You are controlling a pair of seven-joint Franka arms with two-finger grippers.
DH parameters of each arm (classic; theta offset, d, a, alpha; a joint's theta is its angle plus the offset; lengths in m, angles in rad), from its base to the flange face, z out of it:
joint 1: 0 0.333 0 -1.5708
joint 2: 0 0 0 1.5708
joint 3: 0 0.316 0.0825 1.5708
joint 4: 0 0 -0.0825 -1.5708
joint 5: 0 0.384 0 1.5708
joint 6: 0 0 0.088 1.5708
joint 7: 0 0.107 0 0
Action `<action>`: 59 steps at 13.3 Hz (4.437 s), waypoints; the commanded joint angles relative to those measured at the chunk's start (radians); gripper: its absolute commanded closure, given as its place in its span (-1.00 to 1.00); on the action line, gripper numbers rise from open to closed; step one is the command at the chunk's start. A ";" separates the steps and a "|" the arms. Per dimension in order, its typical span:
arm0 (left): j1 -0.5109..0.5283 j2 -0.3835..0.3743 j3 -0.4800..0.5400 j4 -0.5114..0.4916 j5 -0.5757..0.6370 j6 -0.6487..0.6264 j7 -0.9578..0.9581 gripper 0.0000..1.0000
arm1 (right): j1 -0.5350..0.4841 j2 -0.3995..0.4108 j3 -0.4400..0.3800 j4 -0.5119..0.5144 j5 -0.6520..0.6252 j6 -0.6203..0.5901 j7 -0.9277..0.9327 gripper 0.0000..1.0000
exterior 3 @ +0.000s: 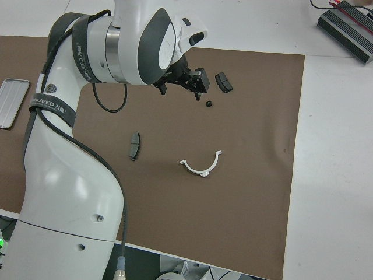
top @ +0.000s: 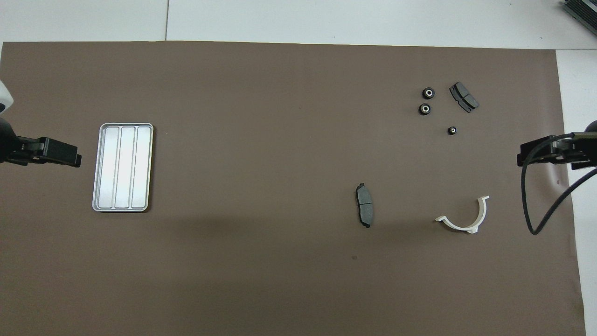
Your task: Pick bearing gear from pile to tray
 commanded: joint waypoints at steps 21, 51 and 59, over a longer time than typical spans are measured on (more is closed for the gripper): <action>0.011 -0.022 -0.004 -0.022 0.014 0.005 0.016 -1.00 | -0.014 0.211 0.007 -0.087 0.008 0.403 -0.087 -1.00; 0.011 -0.023 -0.004 -0.024 0.014 0.007 0.015 -1.00 | -0.033 0.505 0.007 -0.176 0.011 0.825 -0.104 -0.23; 0.009 -0.023 -0.004 -0.024 0.014 0.007 0.013 -1.00 | -0.029 0.507 0.007 -0.185 0.011 0.828 -0.081 0.07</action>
